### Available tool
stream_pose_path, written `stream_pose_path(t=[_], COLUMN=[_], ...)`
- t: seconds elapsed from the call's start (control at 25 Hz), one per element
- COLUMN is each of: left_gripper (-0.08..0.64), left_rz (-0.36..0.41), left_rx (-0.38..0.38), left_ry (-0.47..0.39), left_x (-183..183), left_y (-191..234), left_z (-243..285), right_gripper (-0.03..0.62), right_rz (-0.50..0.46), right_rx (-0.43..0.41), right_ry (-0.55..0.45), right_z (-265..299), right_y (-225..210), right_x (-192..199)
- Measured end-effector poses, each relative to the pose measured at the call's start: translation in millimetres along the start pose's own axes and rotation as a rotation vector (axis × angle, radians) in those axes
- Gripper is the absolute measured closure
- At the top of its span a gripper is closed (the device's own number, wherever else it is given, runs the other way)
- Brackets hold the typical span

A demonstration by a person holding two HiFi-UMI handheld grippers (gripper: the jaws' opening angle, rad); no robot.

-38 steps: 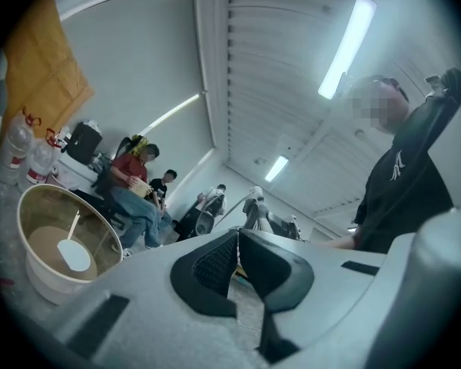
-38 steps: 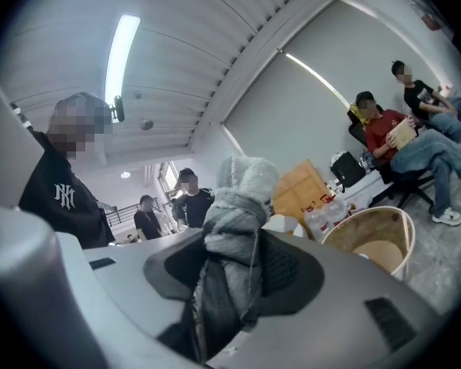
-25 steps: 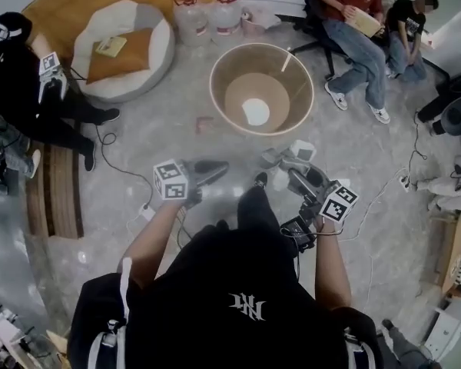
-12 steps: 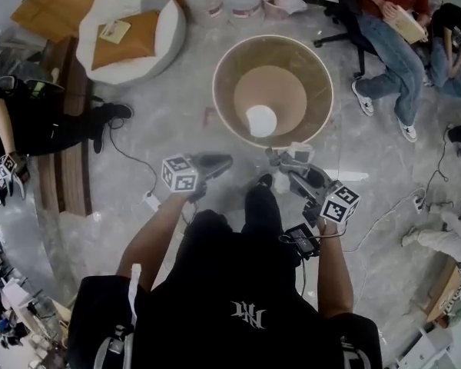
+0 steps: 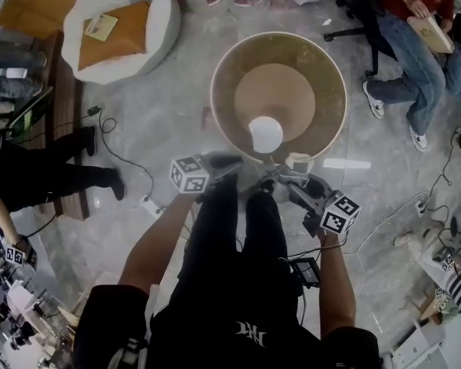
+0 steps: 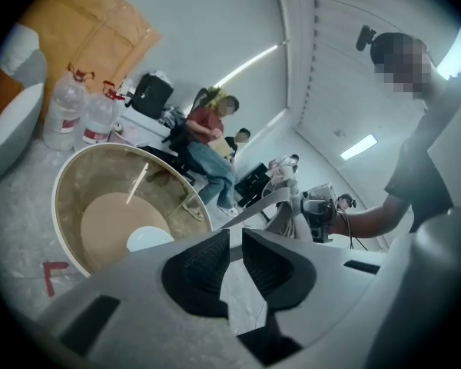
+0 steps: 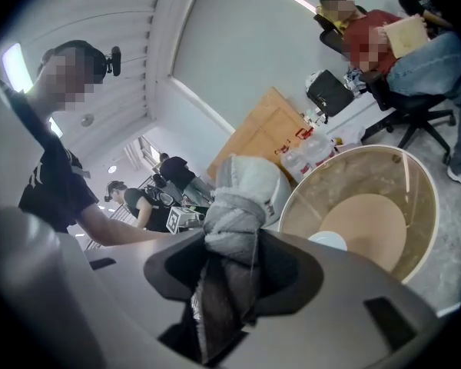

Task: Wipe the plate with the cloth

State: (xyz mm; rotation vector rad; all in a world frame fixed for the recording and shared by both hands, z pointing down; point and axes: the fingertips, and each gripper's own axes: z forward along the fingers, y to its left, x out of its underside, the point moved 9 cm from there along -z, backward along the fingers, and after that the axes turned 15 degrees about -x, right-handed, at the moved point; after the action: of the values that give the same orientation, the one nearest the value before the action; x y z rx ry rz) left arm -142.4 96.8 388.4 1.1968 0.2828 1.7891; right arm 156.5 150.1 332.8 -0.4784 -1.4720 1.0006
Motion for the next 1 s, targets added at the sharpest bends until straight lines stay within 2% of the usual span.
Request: stream_pose_path(t=[0.16,0.36,0.48,0.64,0.8,0.88,1.0], left_gripper=[0.514,0.483,0.468,0.465,0.465,0.465,0.465], left_rz=[0.008,0.074,0.077,0.070,0.087,0.092,0.026], left_rx=[0.018,0.018,-0.001,-0.036,-0.062,-0.067,-0.053], left_ry=[0.018,0.077,0.125,0.182,0.235,0.260,0.266], left_x=[-12,-18,-14,-6,8,17,24], left_y=[53,103,137,171,184,195,212], left_z=[17,44,68,109,143,157,170], right_gripper=[0.431,0.431,0.431,0.431,0.431,0.431,0.431], right_rz=[0.018,0.022,0.044,0.051,0.061,0.057,0.033], right_rx=[0.046,0.093,0.080,0.041,-0.017,-0.011,0.022], right_ry=[-0.005,0.018,0.015,0.064,0.097,0.101,0.121], right_z=[25,41,47,49,41,37,31], right_y=[-28,-65,-98,-144,-164,-172,-181], right_x=[-3,3,10,18,22,28,34])
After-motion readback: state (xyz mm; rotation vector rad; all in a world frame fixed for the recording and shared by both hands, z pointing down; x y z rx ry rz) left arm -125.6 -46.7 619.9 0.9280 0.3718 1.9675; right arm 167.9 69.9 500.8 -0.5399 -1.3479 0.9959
